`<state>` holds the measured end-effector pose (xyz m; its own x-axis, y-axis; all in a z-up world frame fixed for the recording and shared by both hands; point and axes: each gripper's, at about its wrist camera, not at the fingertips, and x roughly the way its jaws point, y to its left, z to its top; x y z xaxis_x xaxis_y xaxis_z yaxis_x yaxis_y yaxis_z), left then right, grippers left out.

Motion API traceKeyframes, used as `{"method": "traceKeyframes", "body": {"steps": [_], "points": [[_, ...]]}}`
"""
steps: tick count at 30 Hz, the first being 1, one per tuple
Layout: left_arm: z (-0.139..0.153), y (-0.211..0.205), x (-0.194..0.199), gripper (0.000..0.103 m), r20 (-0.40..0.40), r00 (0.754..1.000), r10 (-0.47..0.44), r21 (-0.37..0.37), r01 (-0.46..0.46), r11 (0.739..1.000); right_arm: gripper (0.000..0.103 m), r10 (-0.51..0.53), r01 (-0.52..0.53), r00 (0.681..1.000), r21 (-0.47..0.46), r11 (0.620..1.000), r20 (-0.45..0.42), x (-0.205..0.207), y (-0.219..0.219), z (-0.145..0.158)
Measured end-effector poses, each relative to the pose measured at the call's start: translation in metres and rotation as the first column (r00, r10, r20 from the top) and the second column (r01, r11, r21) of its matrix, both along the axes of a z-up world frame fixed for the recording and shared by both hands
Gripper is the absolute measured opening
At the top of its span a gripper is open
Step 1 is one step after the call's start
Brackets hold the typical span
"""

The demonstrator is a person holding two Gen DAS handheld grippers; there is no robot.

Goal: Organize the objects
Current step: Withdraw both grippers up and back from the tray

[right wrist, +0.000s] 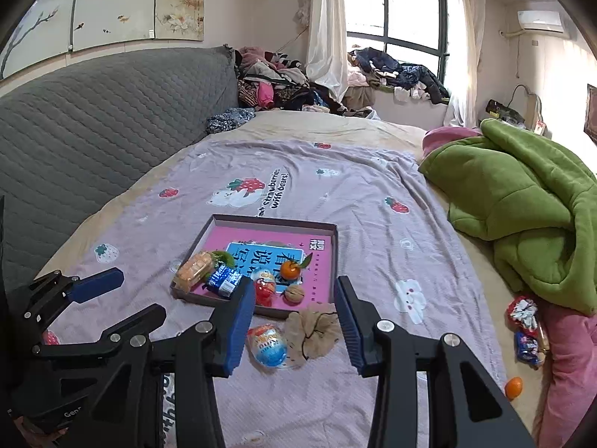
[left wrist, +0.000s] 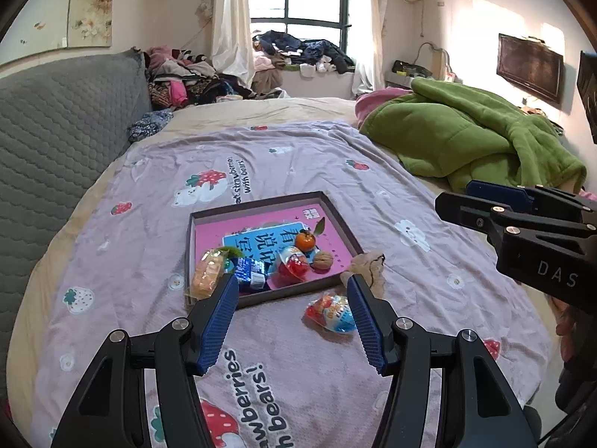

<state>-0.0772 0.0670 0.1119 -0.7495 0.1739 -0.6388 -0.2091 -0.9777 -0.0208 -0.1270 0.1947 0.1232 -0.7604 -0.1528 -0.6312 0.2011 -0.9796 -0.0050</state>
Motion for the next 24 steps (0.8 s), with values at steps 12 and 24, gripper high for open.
{"method": "traceKeyframes", "body": {"steps": [12,24], "points": [[-0.007,0.020,0.013,0.062,0.019,1.000,-0.022,-0.005,0.022,1.000,0.044,-0.003,0.003,1.000,0.016,1.000,0.004,0.014,0.009,-0.005],[-0.035,0.036,0.007,0.062,0.056,0.996,-0.072,-0.004,0.072,0.997,0.043,-0.010,0.009,0.999,0.018,1.000,0.033,0.015,0.019,-0.023]]}}
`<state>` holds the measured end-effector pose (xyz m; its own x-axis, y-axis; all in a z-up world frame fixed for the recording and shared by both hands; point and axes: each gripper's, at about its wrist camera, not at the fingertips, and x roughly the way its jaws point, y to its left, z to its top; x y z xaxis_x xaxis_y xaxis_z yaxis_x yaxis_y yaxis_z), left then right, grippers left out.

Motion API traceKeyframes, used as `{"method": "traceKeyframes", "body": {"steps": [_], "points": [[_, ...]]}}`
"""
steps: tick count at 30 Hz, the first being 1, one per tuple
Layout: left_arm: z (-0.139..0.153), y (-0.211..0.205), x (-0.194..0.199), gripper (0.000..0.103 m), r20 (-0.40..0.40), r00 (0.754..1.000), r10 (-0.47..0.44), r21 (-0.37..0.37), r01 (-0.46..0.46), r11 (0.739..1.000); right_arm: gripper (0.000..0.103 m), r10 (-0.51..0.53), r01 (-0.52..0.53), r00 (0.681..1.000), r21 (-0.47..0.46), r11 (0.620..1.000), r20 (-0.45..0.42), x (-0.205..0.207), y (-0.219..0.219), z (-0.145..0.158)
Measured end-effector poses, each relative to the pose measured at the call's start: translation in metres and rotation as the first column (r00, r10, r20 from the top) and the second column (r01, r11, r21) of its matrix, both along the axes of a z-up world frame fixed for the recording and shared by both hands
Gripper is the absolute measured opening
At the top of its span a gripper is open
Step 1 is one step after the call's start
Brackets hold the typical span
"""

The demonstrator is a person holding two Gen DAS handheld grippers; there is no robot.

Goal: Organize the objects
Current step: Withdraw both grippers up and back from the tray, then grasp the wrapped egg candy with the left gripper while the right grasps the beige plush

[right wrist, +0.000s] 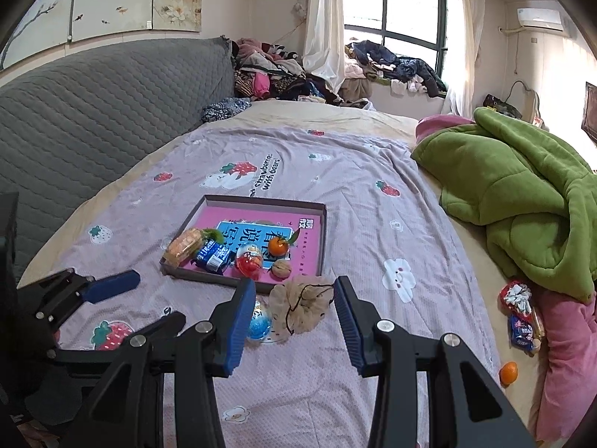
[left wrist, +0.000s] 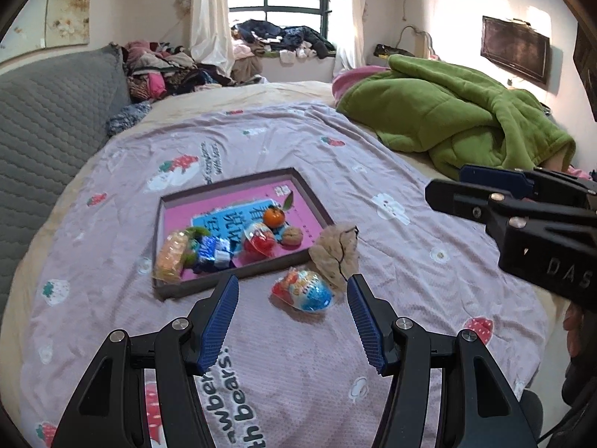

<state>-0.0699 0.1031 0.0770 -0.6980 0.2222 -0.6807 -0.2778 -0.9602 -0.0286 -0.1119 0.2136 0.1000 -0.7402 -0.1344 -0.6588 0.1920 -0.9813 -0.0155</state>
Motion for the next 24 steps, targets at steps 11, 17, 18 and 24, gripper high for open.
{"method": "traceKeyframes", "body": {"steps": [11,17,18,24], "points": [[-0.038,0.008,-0.021,0.062,0.123,0.992,0.012,0.034,-0.016,0.999,0.044,-0.006,0.006,0.999,-0.002,1.000,0.034,-0.011,0.000,-0.020],[-0.050,0.017,-0.036,0.062,0.156,0.987,0.033,0.033,-0.038,0.999,0.043,0.003,-0.004,0.999,0.002,1.000,0.053,-0.021,0.003,-0.032],[-0.052,0.018,-0.039,0.062,0.161,0.986,0.037,0.034,-0.043,0.998,0.043,0.005,-0.006,0.998,0.006,1.000,0.056,-0.023,0.004,-0.035],[-0.066,0.025,-0.049,0.062,0.167,0.985,0.051,0.017,-0.055,0.998,0.043,0.000,0.003,0.994,-0.027,1.000,0.109,-0.041,0.015,-0.058]]}}
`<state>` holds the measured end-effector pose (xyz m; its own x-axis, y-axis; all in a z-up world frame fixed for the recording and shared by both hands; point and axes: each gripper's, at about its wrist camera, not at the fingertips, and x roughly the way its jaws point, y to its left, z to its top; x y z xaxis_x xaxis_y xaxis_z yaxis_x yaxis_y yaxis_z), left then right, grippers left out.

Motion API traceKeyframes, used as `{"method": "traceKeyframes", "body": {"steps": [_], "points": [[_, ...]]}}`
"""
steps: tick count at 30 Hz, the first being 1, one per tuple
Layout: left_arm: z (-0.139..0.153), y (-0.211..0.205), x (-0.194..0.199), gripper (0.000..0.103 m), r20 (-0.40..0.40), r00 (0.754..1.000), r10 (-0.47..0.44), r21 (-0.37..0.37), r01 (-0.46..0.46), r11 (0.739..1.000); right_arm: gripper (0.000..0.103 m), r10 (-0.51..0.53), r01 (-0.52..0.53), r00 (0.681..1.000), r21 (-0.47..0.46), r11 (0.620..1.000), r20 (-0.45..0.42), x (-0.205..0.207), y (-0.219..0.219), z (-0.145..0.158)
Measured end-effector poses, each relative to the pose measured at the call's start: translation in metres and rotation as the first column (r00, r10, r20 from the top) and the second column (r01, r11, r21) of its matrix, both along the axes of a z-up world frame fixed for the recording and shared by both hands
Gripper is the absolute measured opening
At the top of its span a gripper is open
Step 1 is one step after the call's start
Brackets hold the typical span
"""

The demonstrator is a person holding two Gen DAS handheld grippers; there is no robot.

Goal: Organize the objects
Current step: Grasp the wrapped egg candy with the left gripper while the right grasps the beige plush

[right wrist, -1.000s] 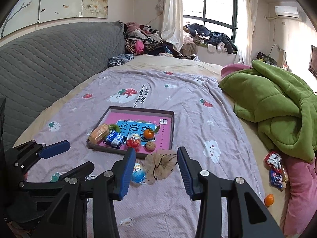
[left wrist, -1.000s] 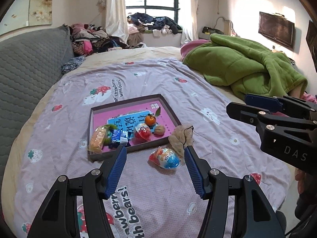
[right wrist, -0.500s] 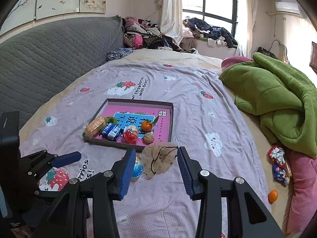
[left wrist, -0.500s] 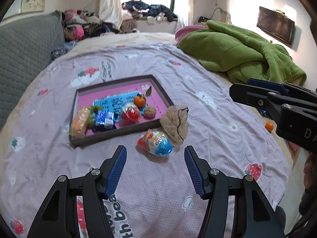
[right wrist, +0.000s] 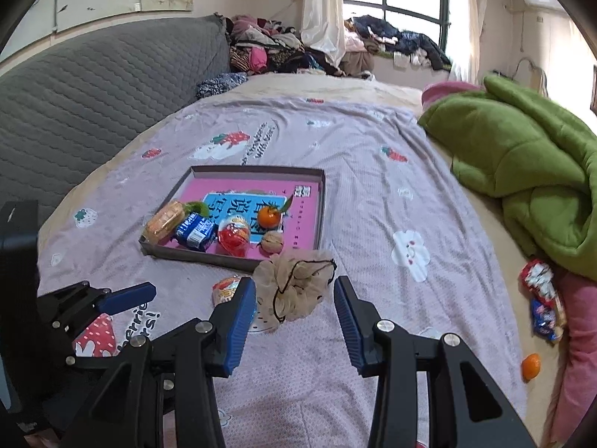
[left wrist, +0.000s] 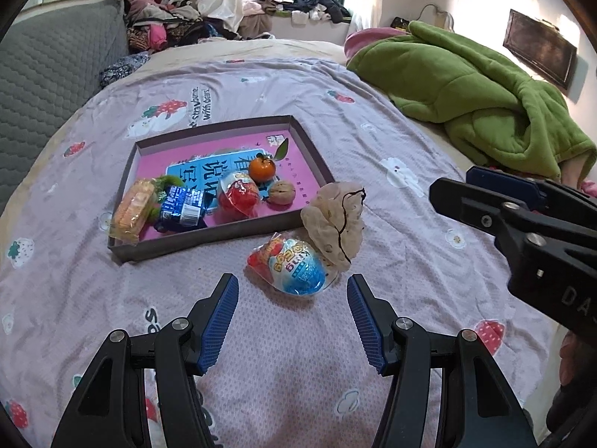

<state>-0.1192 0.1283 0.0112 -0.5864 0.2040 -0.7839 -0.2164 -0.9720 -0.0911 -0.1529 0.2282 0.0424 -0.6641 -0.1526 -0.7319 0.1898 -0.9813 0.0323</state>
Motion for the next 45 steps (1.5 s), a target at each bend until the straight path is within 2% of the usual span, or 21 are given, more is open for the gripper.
{"method": "traceKeyframes", "body": {"steps": [8,11,16,27,36,45], "points": [[-0.018,0.009,-0.011,0.062,-0.009,0.999,0.034,-0.005,-0.034,0.999,0.043,-0.015,0.021,0.995,-0.057,0.998,0.098,-0.034,0.011,-0.028],[-0.025,0.008,-0.017,0.062,-0.002,0.997,0.073,0.017,-0.073,0.997,0.043,-0.028,0.043,0.986,-0.090,0.995,0.162,-0.052,0.012,-0.042],[-0.032,0.002,-0.025,0.062,0.002,0.991,0.133,0.053,-0.133,0.990,0.043,-0.059,0.091,0.973,-0.137,0.986,0.222,-0.071,0.014,-0.060],[-0.045,0.005,-0.038,0.062,0.018,0.989,0.149,0.072,-0.150,0.986,0.043,-0.076,0.127,0.953,-0.158,0.979,0.294,-0.094,0.010,-0.087],[-0.051,0.010,-0.048,0.062,0.022,0.985,0.172,0.073,-0.174,0.982,0.043,-0.086,0.158,0.942,-0.201,0.967,0.325,-0.107,0.012,-0.098],[-0.066,0.008,-0.062,0.062,0.048,0.977,0.208,0.050,-0.210,0.976,0.043,-0.097,0.217,0.919,-0.286,0.933,0.381,-0.123,0.013,-0.115]]}}
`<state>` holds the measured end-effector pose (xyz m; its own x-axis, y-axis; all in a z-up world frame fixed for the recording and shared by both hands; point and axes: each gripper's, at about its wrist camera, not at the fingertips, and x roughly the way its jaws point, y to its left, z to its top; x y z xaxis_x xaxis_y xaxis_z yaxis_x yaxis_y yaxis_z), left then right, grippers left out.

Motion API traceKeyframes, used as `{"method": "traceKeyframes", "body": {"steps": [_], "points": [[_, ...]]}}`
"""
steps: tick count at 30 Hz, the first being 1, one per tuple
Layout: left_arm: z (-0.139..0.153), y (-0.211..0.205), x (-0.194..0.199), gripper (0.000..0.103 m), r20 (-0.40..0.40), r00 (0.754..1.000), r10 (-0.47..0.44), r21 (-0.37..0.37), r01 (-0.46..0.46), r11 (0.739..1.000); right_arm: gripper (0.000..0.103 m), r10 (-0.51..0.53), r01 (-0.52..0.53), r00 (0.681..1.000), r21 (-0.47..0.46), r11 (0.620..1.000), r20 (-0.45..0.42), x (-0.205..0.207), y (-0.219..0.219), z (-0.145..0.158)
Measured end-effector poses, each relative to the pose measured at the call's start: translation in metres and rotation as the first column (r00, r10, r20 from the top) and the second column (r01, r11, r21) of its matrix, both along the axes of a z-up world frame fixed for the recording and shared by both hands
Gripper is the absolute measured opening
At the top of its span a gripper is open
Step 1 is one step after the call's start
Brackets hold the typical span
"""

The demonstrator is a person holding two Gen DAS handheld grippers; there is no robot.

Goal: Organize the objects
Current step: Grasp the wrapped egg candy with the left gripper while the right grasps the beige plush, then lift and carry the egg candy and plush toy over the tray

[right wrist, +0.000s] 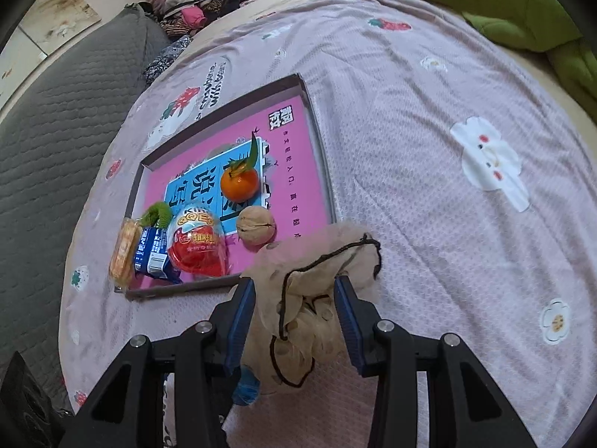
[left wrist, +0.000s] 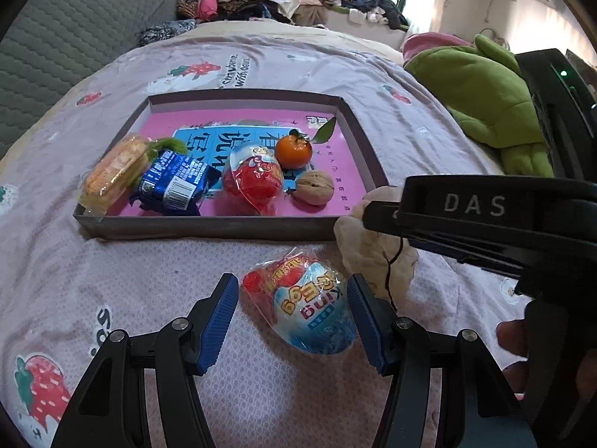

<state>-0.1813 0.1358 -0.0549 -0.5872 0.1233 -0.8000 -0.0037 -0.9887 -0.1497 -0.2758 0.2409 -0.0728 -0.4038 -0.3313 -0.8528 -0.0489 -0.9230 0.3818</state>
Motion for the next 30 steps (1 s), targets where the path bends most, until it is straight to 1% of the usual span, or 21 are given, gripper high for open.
{"method": "traceKeyframes", "body": {"steps": [2,5,8,9,10,14,15,17,19,20,22,23,25,26,28,30], "points": [[-0.001,0.001,-0.001,0.062,-0.004,1.000,-0.001,-0.003,0.001,1.000,0.043,-0.003,0.003,1.000,-0.013,1.000,0.003,-0.002,-0.002,-0.003],[-0.003,0.003,-0.003,0.063,0.000,1.000,0.005,-0.011,-0.005,1.000,0.043,-0.004,0.004,1.000,-0.007,1.000,-0.008,-0.004,-0.005,-0.005],[-0.006,0.002,-0.007,0.065,0.019,1.000,0.022,0.008,-0.022,1.000,0.043,0.000,0.000,1.000,-0.013,1.000,-0.018,-0.006,-0.006,-0.007],[-0.007,0.002,-0.008,0.066,0.027,0.999,0.025,0.018,-0.025,1.000,0.042,0.005,-0.005,1.000,-0.017,1.000,-0.020,-0.007,-0.006,-0.008],[-0.009,0.002,-0.009,0.068,0.035,0.999,0.028,0.025,-0.028,0.999,0.037,0.007,-0.008,1.000,-0.022,1.000,-0.023,-0.007,-0.006,-0.008],[-0.013,0.003,-0.014,0.069,0.051,0.998,0.044,0.037,-0.045,0.998,0.030,0.015,-0.016,0.999,-0.035,0.999,-0.037,-0.006,-0.003,-0.008],[-0.013,0.003,-0.015,0.069,0.053,0.997,0.049,0.039,-0.051,0.998,0.026,0.016,-0.018,0.999,-0.036,0.999,-0.041,-0.006,-0.002,-0.008],[-0.016,0.004,-0.017,0.069,0.061,0.997,0.052,0.052,-0.055,0.997,0.024,0.024,-0.026,0.999,-0.042,0.999,-0.046,-0.005,-0.001,-0.007],[-0.020,0.005,-0.019,0.069,0.080,0.995,0.051,0.054,-0.055,0.997,0.019,0.035,-0.037,0.998,-0.049,0.998,-0.044,-0.006,-0.001,-0.007],[-0.023,0.007,-0.020,0.069,0.095,0.994,0.049,0.047,-0.053,0.997,0.019,0.040,-0.042,0.998,-0.051,0.998,-0.044,-0.006,-0.001,-0.008],[-0.034,0.008,-0.023,0.063,0.144,0.988,0.056,0.021,-0.060,0.998,0.017,0.050,-0.052,0.998,-0.052,0.997,-0.045,-0.007,-0.002,-0.008],[-0.037,0.007,-0.023,0.059,0.150,0.987,0.065,0.016,-0.068,0.998,0.017,0.052,-0.055,0.998,-0.055,0.997,-0.047,-0.007,-0.003,-0.008],[-0.038,0.002,-0.021,0.047,0.132,0.988,0.078,0.016,-0.081,0.997,0.015,0.055,-0.058,0.997,-0.056,0.997,-0.054,-0.006,-0.003,-0.008],[-0.037,0.000,-0.021,0.043,0.127,0.989,0.079,0.027,-0.083,0.996,0.014,0.055,-0.058,0.997,-0.056,0.997,-0.059,-0.006,-0.003,-0.007],[-0.036,-0.007,-0.021,0.043,0.123,0.990,0.071,0.071,-0.080,0.994,0.013,0.057,-0.062,0.996,-0.064,0.996,-0.070,-0.004,-0.002,-0.007],[-0.035,-0.009,-0.021,0.043,0.123,0.991,0.058,0.093,-0.069,0.993,0.013,0.063,-0.067,0.996,-0.060,0.996,-0.070,-0.003,-0.002,-0.006]]}}
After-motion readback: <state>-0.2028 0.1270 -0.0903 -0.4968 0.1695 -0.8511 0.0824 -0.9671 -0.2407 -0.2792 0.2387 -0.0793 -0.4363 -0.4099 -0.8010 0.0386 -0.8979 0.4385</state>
